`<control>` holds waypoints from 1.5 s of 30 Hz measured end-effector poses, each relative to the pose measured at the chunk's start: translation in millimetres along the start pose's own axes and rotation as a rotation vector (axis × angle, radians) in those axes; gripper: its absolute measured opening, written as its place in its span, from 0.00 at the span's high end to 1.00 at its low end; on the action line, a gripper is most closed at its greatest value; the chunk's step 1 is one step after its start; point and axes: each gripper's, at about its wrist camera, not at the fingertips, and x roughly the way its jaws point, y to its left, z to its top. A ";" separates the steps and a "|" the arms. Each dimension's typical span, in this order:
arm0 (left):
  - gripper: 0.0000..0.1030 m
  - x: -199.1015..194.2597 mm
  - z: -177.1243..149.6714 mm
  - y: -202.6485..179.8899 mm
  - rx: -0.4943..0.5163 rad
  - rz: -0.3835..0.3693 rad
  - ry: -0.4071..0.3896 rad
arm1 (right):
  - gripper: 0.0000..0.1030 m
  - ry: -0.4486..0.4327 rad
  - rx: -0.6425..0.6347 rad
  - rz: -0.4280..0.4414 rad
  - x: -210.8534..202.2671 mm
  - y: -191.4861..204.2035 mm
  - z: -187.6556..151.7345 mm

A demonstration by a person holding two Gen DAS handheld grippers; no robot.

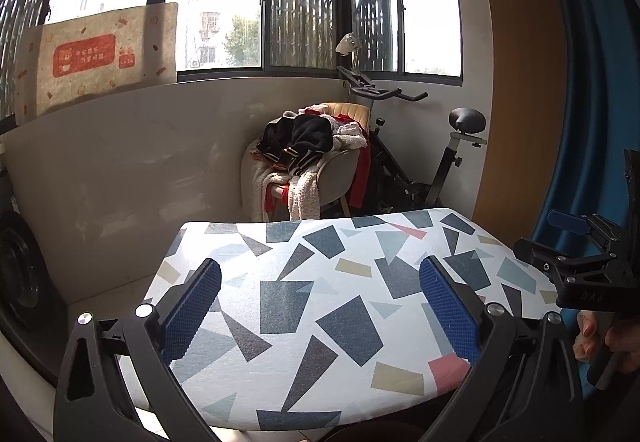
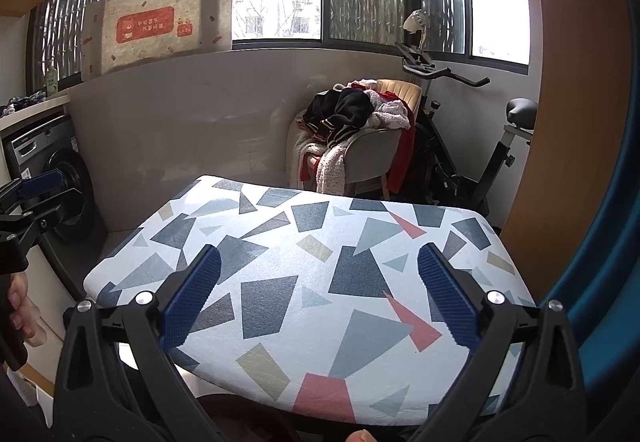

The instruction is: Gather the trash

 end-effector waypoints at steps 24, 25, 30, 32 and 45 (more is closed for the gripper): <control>0.06 8.2 -14.7 6.1 0.004 0.003 0.037 | 0.06 0.012 -0.003 -0.017 -0.4 0.2 -6.0; 0.06 7.8 -15.6 6.3 0.006 0.004 0.038 | 0.06 0.011 -0.003 -0.019 -0.9 -0.1 -6.3; 0.06 11.7 -17.1 6.9 0.004 0.004 0.052 | 0.06 0.018 0.005 -0.019 1.3 -2.4 -7.3; 0.06 11.9 -16.9 6.8 0.006 0.005 0.052 | 0.06 0.018 0.002 -0.022 0.9 -2.2 -7.6; 0.06 14.4 -16.9 8.5 -0.003 0.005 0.055 | 0.06 0.020 0.003 -0.020 1.8 -1.3 -6.5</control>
